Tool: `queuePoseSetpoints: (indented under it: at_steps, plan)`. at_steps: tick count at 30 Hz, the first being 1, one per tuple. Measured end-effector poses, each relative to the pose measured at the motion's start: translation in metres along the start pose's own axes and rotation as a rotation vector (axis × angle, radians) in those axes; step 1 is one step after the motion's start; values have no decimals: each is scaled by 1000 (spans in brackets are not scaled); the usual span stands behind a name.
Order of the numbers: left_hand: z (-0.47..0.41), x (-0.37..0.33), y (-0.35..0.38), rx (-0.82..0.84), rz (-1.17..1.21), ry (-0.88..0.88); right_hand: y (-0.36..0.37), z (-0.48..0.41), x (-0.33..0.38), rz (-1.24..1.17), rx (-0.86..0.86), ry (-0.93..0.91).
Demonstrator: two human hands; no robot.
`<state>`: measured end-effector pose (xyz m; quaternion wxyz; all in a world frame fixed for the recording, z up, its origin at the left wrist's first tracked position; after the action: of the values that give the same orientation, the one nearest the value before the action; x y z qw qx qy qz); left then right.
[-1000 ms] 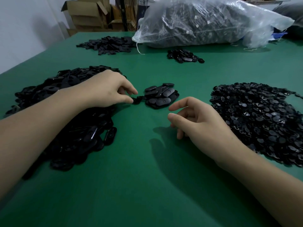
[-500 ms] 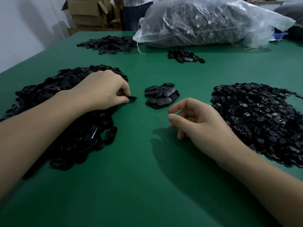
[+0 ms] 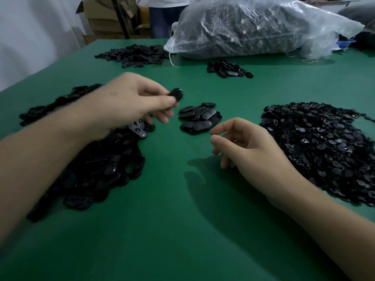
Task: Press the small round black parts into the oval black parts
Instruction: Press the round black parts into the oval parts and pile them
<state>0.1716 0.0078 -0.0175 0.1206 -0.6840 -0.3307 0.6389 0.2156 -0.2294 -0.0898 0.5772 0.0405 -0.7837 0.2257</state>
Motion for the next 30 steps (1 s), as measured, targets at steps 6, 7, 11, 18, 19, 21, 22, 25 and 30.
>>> queuePoseSetpoints:
  at_steps: [6,7,11,18,19,21,22,25,30]
  plan:
    - [47,-4,81,78,469,-39,-4,-4,1,-55,-54,-2]
    - [50,-2,87,69,489,-36,-5,-4,1,-66,-57,6]
    - [57,6,94,55,550,18,-7,-4,0,-143,-44,83]
    - [56,11,94,84,615,20,-9,-3,3,-206,-45,113]
    - [56,11,94,103,622,23,-9,-3,3,-206,-50,113]
    - [57,10,94,133,647,21,-11,-4,4,-212,-60,109]
    - [57,10,94,142,670,9,-11,-3,4,-216,-63,107]
    - [55,9,93,166,728,-34,-12,-3,6,-214,-64,100]
    - [55,9,92,181,726,-47,-12,-3,7,-192,-61,93]
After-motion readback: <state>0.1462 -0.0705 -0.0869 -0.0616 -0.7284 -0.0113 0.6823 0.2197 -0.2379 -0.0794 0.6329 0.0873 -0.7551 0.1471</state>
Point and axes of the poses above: each hand's wrist, its own z-axis away from the middle knuckle, its own y-axis out of the palm, x = y × z, the point moved 3 cm from there along -z, towards the middle knuckle, and after that the axes turned 7 degrees about -x, right-handed, at the moved point
